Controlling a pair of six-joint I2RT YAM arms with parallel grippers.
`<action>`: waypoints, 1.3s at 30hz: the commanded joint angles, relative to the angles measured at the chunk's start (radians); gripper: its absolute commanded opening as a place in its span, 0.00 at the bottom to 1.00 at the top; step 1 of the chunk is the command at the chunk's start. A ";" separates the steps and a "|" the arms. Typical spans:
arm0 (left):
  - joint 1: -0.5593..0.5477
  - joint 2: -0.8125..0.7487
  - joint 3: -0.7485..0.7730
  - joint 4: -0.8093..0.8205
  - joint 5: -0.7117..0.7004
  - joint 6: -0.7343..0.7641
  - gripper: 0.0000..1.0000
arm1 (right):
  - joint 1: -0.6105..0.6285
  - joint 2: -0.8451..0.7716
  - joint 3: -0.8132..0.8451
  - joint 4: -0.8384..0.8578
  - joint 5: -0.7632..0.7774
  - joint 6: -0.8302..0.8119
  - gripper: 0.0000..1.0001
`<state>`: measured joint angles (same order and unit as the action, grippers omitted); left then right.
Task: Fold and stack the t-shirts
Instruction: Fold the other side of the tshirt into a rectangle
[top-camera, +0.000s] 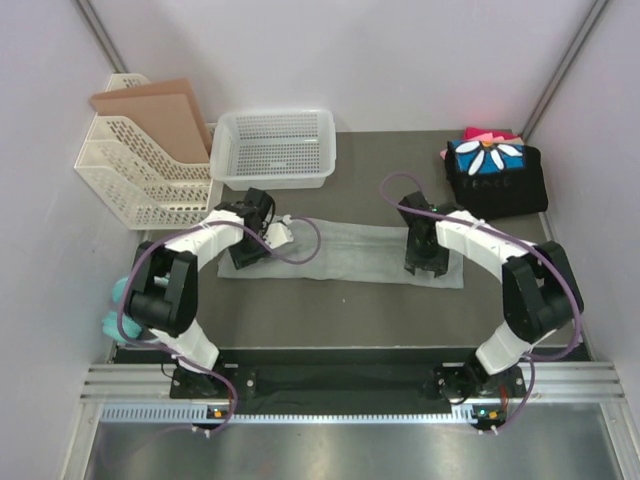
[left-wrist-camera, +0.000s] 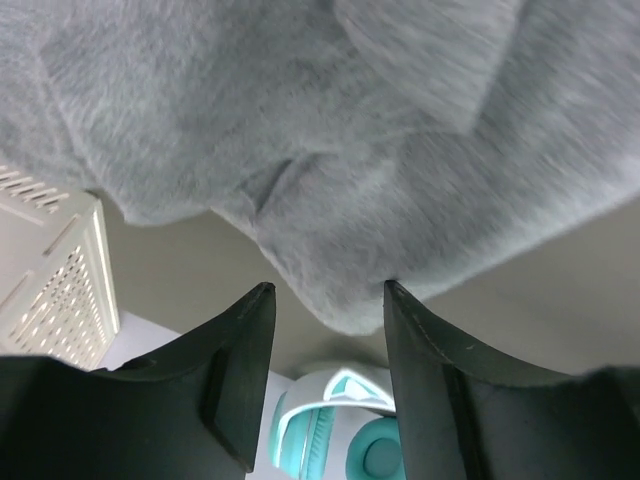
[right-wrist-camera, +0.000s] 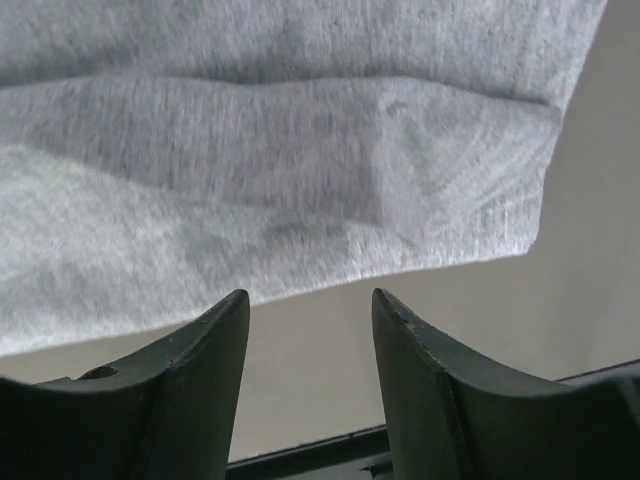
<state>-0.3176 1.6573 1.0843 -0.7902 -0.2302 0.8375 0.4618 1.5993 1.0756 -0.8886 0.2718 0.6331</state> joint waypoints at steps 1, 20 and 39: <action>0.021 0.053 0.043 0.072 -0.001 -0.020 0.52 | -0.015 0.057 0.058 0.042 0.052 0.013 0.51; 0.078 0.001 -0.064 0.109 -0.017 0.035 0.50 | -0.184 0.278 0.326 0.002 0.181 -0.084 0.48; 0.132 -0.129 0.082 0.011 0.001 0.051 0.50 | -0.221 0.117 0.317 0.005 0.135 -0.059 0.49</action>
<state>-0.1921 1.5784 1.0183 -0.7277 -0.2619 0.9054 0.2260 1.8809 1.4250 -0.9081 0.4713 0.5659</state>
